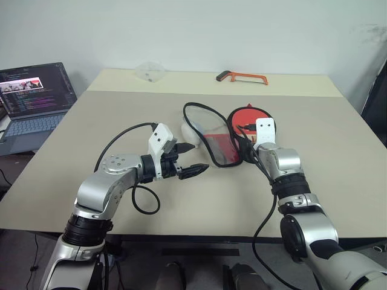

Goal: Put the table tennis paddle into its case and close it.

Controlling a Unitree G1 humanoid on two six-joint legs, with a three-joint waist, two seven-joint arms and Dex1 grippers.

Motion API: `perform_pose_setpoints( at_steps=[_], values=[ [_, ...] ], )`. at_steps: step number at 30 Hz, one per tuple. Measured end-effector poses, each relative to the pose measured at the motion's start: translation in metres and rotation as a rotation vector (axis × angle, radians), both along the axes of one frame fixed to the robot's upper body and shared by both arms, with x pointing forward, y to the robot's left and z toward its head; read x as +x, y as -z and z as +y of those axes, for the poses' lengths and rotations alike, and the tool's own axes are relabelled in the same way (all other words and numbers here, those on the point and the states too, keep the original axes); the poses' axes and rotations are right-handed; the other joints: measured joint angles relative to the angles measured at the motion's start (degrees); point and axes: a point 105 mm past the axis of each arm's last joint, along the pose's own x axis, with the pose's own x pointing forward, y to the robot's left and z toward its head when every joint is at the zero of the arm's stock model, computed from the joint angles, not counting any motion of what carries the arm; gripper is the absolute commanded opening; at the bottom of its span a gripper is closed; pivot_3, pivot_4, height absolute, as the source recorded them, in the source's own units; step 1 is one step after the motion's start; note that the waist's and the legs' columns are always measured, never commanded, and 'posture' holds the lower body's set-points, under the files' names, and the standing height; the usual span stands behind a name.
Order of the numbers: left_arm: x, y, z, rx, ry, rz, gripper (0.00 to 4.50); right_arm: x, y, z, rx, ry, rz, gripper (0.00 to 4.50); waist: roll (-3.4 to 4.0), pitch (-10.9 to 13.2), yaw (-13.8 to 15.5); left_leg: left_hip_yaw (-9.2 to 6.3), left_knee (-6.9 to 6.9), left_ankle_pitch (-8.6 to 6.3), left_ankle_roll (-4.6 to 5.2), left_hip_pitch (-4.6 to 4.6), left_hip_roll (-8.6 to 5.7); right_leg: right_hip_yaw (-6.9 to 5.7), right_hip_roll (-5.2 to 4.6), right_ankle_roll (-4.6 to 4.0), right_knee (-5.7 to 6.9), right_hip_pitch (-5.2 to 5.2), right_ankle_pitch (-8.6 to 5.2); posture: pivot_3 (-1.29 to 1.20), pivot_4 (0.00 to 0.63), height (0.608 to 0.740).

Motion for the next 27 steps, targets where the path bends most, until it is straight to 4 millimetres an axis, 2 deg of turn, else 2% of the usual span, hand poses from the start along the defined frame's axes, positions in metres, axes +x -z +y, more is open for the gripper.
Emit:
perform_pose_setpoints(
  at_steps=[3, 4, 8, 11, 16, 18, 20, 24, 27],
  values=[
    [0.002, 0.001, 0.002, 0.01, -0.014, -0.005, 4.5, -0.004, -0.003, -0.003, 0.004, -0.013, -0.003, 4.35, 0.0, 0.0, 0.0, -0.01, 0.0, 0.0, 0.0, 0.0, 0.0, -0.01, 0.0, 0.0, 0.01, 0.0, 0.0, 0.0, 0.15, 0.74],
    [0.005, 0.002, 0.004, 0.017, -0.03, -0.006, 4.5, -0.006, -0.006, -0.004, 0.006, -0.019, -0.008, 4.47, 0.0, 0.0, 0.0, 0.0, 0.0, 0.0, 0.0, 0.0, 0.0, 0.0, 0.0, 0.0, 0.01, 0.0, 0.0, 0.0, 0.15, 0.74],
    [0.017, 0.0, 0.011, 0.032, -0.072, -0.014, 4.5, -0.018, -0.029, -0.019, 0.014, -0.064, -0.063, 4.47, 0.0, 0.0, 0.3, -0.04, 0.05, 0.0, 0.0, -0.04, -0.01, -0.06, 0.0, 0.01, 0.01, 0.0, 0.0, 0.0, 0.15, 0.74],
    [0.023, -0.003, 0.021, 0.065, -0.084, -0.029, 4.5, -0.04, -0.047, -0.037, 0.038, -0.179, -0.126, 4.47, 0.0, 0.0, 0.6, -0.04, 0.05, -0.01, 0.0, -0.06, -0.01, -0.06, 0.0, 0.01, -0.07, 0.01, -0.01, 0.0, 0.15, 0.74],
    [0.032, 0.002, 0.039, 0.136, -0.101, -0.039, 4.5, -0.086, -0.053, -0.08, 0.049, -0.44, -0.167, 4.47, -0.01, 0.0, 1.4, -0.01, 0.06, -0.01, 0.01, -0.04, -0.03, -0.06, -0.01, 0.04, -0.13, 0.06, -0.03, 0.0, 0.15, 0.74],
    [0.036, 0.007, 0.042, 0.154, -0.111, -0.037, 4.5, -0.099, -0.069, -0.079, 0.061, -0.561, -0.234, 4.47, 0.0, 0.0, 1.1, 0.0, 0.09, -0.01, 0.01, 0.02, 0.02, 0.01, 0.05, 0.1, -0.1, 0.07, -0.07, 0.0, 0.15, 0.74],
    [0.042, 0.011, 0.03, 0.143, -0.093, -0.033, 4.5, -0.116, -0.085, -0.073, 0.087, -0.696, -0.287, 4.47, 0.0, 0.0, 0.9, -0.06, 0.31, 0.0, 0.02, 0.03, 0.07, 0.0, 0.12, 0.16, -0.01, 0.13, -0.05, 0.0, 0.15, 0.74],
    [0.055, 0.014, 0.018, 0.162, -0.104, -0.04, 4.5, -0.143, -0.095, -0.05, 0.087, -0.914, -0.297, 4.47, 0.0, 0.0, 0.7, -0.07, 0.47, 0.03, 0.07, 0.03, 0.07, 0.09, 0.14, 0.37, -0.04, 0.18, 0.07, 0.0, 0.15, 0.74],
    [0.064, 0.017, 0.016, 0.183, -0.123, -0.048, 3.83, -0.145, -0.096, -0.043, 0.095, -0.951, -0.3, 4.5, -0.01, 0.0, 0.5, -0.02, 0.54, 0.08, 0.14, 0.02, 0.03, 0.15, 0.11, 0.48, -0.05, 0.19, 0.17, 0.0, 0.15, 0.74]
  ],
)
